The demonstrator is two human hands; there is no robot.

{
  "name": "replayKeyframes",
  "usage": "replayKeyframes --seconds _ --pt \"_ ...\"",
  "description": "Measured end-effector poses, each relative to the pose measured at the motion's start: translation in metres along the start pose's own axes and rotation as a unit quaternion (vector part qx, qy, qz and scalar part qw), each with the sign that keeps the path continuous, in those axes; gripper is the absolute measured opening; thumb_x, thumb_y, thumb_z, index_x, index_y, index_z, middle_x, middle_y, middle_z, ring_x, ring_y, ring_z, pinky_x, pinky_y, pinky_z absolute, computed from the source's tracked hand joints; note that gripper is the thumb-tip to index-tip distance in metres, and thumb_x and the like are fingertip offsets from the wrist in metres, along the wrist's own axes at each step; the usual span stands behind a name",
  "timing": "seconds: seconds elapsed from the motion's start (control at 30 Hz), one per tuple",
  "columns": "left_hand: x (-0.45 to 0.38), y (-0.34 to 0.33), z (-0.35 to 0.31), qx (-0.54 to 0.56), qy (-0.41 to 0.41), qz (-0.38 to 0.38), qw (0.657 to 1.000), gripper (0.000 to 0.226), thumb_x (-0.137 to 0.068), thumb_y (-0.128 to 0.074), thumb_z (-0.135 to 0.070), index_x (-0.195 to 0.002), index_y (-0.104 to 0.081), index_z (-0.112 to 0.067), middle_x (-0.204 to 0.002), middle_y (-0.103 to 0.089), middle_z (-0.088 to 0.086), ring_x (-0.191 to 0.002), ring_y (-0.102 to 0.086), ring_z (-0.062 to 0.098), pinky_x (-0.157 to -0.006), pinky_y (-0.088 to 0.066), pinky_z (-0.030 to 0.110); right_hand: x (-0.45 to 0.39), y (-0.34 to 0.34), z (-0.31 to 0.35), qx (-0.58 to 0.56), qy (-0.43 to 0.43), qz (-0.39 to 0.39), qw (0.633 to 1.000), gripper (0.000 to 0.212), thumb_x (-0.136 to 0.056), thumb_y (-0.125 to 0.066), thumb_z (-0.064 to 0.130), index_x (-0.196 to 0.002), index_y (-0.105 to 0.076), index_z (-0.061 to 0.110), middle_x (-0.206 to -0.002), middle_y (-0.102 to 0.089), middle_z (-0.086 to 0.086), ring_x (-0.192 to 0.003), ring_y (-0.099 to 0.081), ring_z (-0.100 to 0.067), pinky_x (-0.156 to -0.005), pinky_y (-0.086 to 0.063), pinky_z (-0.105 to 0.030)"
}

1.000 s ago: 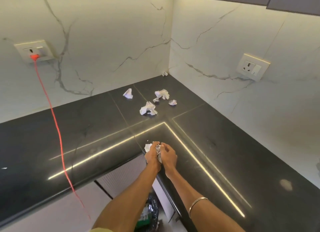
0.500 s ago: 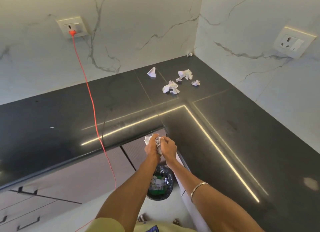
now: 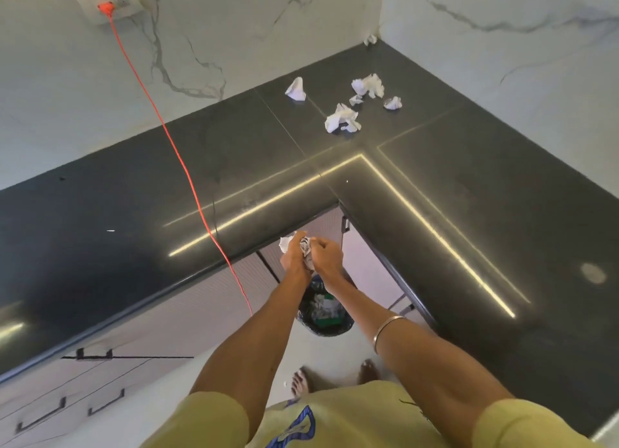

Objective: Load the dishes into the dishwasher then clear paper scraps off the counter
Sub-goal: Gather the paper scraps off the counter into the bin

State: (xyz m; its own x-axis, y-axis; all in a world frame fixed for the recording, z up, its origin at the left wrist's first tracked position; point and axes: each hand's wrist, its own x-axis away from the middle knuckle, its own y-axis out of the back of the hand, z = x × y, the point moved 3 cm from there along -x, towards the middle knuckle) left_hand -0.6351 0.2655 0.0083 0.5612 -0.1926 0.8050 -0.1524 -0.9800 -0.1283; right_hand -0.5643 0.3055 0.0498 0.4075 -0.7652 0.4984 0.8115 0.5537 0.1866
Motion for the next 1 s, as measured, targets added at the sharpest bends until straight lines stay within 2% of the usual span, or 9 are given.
replayKeyframes --seconds 0.17,0.3,0.47,0.53,0.6,0.73,0.83,0.9,1.0 --pt "-0.029 0.012 0.015 -0.032 0.034 0.017 0.999 0.036 -0.068 -0.082 -0.03 -0.094 -0.066 -0.01 -0.086 -0.07 0.007 -0.07 -0.067 0.018 -0.066 -0.058 0.033 -0.004 -0.017 -0.028 -0.03 -0.034 -0.053 0.998 0.022 -0.095 -0.054 0.031 -0.08 -0.069 0.025 -0.081 -0.069 0.008 -0.077 -0.067 -0.012 -0.078 -0.06 -0.034" --pt "-0.06 0.023 0.044 -0.065 0.05 0.012 0.997 0.044 -0.064 -0.081 -0.029 -0.098 -0.064 -0.007 -0.09 -0.069 0.011 -0.077 -0.068 0.022 -0.079 -0.06 0.039 -0.006 -0.017 -0.055 -0.048 -0.047 -0.064 0.996 0.016 -0.098 -0.051 0.024 -0.09 -0.065 0.021 -0.091 -0.066 0.002 -0.085 -0.064 -0.015 -0.081 -0.056 -0.031" --pt "-0.12 0.036 0.101 -0.083 0.075 0.009 0.994 0.048 -0.057 -0.081 -0.041 -0.092 -0.066 -0.012 -0.083 -0.07 0.008 -0.077 -0.068 0.022 -0.077 -0.059 0.037 -0.037 -0.027 -0.125 0.01 -0.085 -0.071 0.994 0.025 -0.1 -0.048 0.029 -0.089 -0.067 0.016 -0.092 -0.069 -0.002 -0.089 -0.066 -0.024 -0.079 -0.054 -0.032" --pt "-0.191 0.044 0.146 -0.104 0.05 -0.004 0.993 0.055 -0.048 -0.079 -0.053 -0.094 -0.069 -0.026 -0.087 -0.07 0.0 -0.066 -0.066 0.013 -0.076 -0.057 0.037 -0.054 -0.028 -0.155 0.017 -0.093 -0.062 0.994 0.035 -0.103 -0.043 0.029 -0.102 -0.067 0.004 -0.107 -0.068 -0.014 -0.106 -0.063 -0.033 -0.092 -0.049 -0.034" --pt "-0.242 0.049 0.188 -0.117 0.05 -0.005 0.992 0.046 -0.059 -0.074 -0.062 -0.1 -0.07 -0.042 -0.097 -0.068 -0.011 -0.054 -0.057 -0.002 -0.08 -0.056 0.038 -0.074 -0.033 -0.191 0.017 -0.106 -0.035 0.994 0.045 -0.107 -0.033 0.025 -0.123 -0.057 -0.01 -0.127 -0.057 -0.028 -0.128 -0.049 -0.04 -0.099 -0.039 -0.028" --pt "-0.243 0.058 0.212 -0.11 0.086 -0.016 0.99 0.04 -0.069 -0.078 -0.036 -0.097 -0.068 -0.009 -0.072 -0.065 0.0 -0.063 -0.062 0.016 -0.062 -0.052 0.028 -0.136 -0.051 -0.287 0.103 -0.11 -0.062 0.987 0.038 -0.104 -0.039 0.025 -0.09 -0.068 0.004 -0.081 -0.066 -0.002 -0.08 -0.06 -0.018 -0.068 -0.048 -0.024" --pt "-0.301 0.064 0.253 -0.144 0.081 -0.019 0.986 0.038 -0.063 -0.08 -0.04 -0.082 -0.064 -0.01 -0.067 -0.063 0.0 -0.055 -0.059 0.016 -0.052 -0.045 0.024 -0.176 -0.064 -0.353 0.112 -0.141 -0.06 0.982 0.037 -0.1 -0.042 0.022 -0.079 -0.067 0.004 -0.079 -0.065 -0.003 -0.083 -0.063 -0.021 -0.056 -0.037 -0.013" --pt "-0.356 0.071 0.289 -0.182 0.091 -0.051 0.978 0.052 -0.051 -0.081 -0.044 -0.087 -0.066 -0.01 -0.071 -0.065 0.001 -0.058 -0.062 0.017 -0.054 -0.049 0.025 -0.202 -0.068 -0.394 0.089 -0.164 -0.054 0.981 0.034 -0.1 -0.043 0.026 -0.091 -0.069 0.007 -0.086 -0.064 0.0 -0.09 -0.064 -0.02 -0.063 -0.042 -0.011" --pt "-0.415 0.076 0.334 -0.201 0.132 -0.051 0.969 0.065 -0.05 -0.081 -0.046 -0.096 -0.067 -0.003 -0.074 -0.067 0.002 -0.065 -0.065 0.019 -0.061 -0.054 0.029 -0.236 -0.078 -0.455 0.06 -0.207 -0.029 0.976 0.04 -0.1 -0.04 0.035 -0.121 -0.061 0.007 -0.113 -0.066 -0.008 -0.107 -0.063 -0.026 -0.088 -0.052 -0.034"
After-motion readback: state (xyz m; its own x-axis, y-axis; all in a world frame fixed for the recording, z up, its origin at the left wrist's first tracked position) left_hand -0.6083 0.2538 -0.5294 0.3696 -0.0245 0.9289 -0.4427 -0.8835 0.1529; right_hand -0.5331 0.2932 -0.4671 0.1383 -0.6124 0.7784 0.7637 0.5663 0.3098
